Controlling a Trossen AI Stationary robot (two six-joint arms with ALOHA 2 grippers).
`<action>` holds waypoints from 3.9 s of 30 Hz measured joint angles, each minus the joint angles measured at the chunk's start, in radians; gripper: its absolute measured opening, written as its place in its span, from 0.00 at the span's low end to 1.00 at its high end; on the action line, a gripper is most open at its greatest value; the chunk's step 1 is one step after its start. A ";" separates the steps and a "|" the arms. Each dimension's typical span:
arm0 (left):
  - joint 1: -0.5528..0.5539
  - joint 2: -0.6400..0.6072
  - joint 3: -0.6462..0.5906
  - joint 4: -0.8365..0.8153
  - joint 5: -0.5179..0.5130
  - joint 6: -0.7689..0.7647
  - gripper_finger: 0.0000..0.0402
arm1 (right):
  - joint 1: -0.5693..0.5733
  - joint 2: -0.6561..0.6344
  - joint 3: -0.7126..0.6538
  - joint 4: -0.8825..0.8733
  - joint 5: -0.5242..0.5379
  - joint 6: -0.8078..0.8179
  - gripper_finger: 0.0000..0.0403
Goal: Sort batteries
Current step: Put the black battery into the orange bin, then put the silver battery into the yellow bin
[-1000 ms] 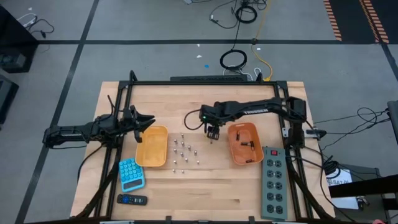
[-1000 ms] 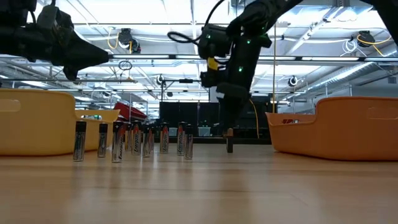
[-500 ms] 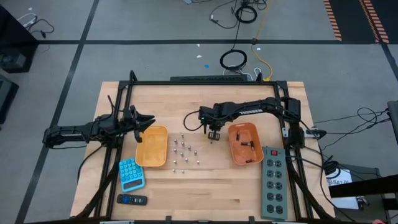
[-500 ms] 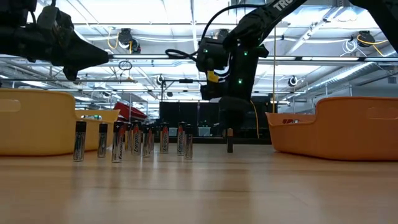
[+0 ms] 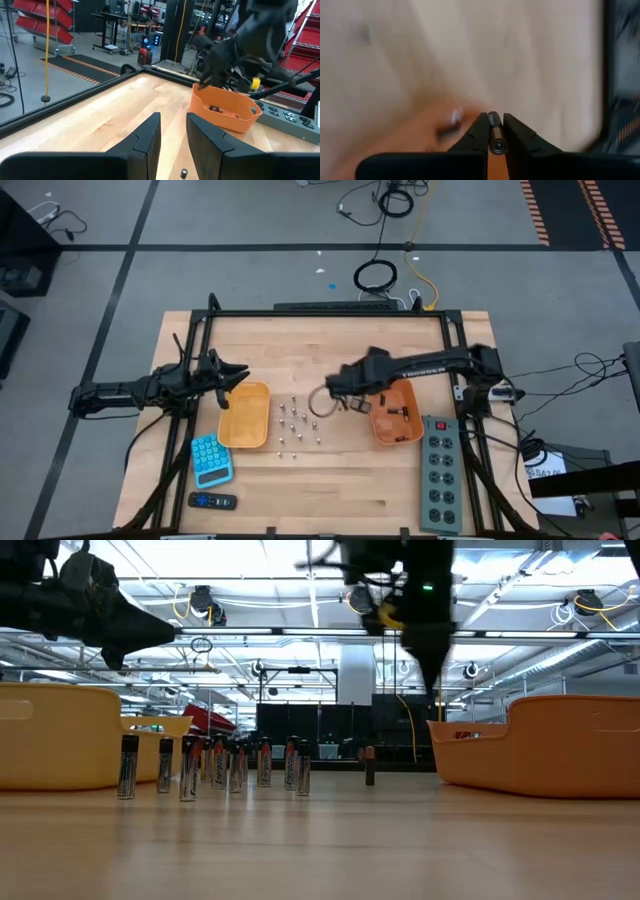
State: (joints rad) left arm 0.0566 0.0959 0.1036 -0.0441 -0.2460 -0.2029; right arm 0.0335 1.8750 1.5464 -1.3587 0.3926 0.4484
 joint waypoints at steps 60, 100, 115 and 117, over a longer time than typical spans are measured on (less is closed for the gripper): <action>0.000 0.000 0.000 -0.010 0.041 -0.026 0.26 | 0.008 0.182 -0.143 0.616 -0.243 -0.165 0.04; 0.000 0.000 0.000 0.060 0.005 -0.049 0.26 | 0.369 -0.380 -0.626 0.445 0.032 0.667 0.30; 0.001 0.004 0.000 0.145 -0.057 -0.085 0.26 | 0.367 -0.324 -0.638 0.757 0.899 0.253 0.32; 0.003 0.028 0.013 0.122 -0.043 -0.107 0.26 | 0.361 -0.325 -0.687 0.754 1.000 0.286 0.32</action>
State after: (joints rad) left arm 0.0601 0.1240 0.1170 0.0776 -0.2893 -0.3095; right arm 0.3940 1.5495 0.8591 -0.6045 1.3925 0.7342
